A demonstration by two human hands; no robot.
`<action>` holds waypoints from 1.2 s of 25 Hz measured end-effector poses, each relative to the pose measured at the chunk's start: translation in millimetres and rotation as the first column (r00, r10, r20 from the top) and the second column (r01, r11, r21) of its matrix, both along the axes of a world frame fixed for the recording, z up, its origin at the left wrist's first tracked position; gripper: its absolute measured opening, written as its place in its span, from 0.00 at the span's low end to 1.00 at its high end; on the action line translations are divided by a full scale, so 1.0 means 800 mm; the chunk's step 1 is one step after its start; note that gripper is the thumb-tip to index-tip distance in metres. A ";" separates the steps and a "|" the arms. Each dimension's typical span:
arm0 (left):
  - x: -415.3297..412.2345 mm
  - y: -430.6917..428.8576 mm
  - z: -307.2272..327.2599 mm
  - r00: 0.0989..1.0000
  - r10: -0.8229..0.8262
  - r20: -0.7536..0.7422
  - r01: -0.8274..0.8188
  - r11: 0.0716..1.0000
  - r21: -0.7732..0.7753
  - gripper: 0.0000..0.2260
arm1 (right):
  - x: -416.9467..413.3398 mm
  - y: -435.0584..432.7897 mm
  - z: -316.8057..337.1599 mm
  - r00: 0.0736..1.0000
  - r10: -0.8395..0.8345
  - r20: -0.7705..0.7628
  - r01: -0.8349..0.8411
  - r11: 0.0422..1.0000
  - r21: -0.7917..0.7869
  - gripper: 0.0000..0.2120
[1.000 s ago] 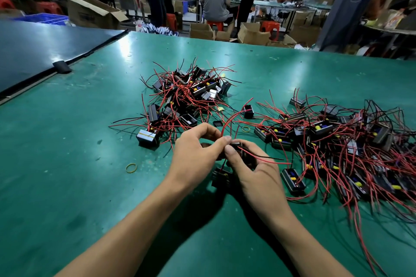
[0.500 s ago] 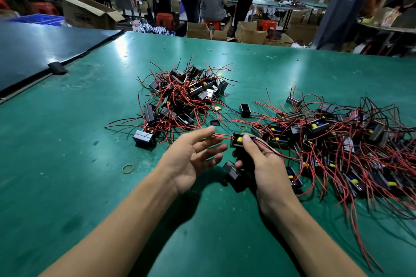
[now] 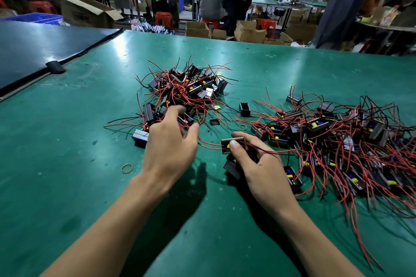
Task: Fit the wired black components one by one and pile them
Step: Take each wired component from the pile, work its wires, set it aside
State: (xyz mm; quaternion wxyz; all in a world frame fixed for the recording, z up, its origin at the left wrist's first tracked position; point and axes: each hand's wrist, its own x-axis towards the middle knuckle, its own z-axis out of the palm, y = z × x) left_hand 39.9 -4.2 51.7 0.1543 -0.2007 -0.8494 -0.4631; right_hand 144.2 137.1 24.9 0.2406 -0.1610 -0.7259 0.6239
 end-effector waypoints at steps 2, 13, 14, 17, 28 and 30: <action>0.016 0.008 0.009 0.950 -0.042 -0.308 0.094 0.983 0.156 0.17 | 0.000 0.000 -0.001 1.000 -0.023 0.020 0.021 0.993 0.117 0.10; 0.027 0.022 -0.026 0.813 -0.555 -0.175 0.532 0.831 -0.164 0.20 | -0.001 0.010 -0.007 0.999 0.006 0.040 -0.014 0.980 0.196 0.09; 0.023 0.022 -0.028 0.824 -0.541 -0.165 0.518 0.839 -0.166 0.19 | -0.002 0.011 -0.008 0.999 -0.008 0.044 -0.001 0.980 0.201 0.11; 0.014 0.023 -0.030 0.890 -0.451 -0.059 0.446 0.891 -0.079 0.14 | -0.001 0.016 -0.008 0.999 -0.001 0.054 -0.009 0.985 0.173 0.16; -0.007 0.004 -0.013 0.891 -0.368 0.266 0.423 0.885 -0.193 0.02 | 0.005 0.033 -0.006 0.987 -0.162 0.003 0.153 0.937 0.315 0.05; -0.009 0.004 -0.014 0.893 -0.360 0.270 0.415 0.890 -0.186 0.03 | 0.005 0.033 -0.006 0.984 -0.180 0.000 0.172 0.939 0.298 0.05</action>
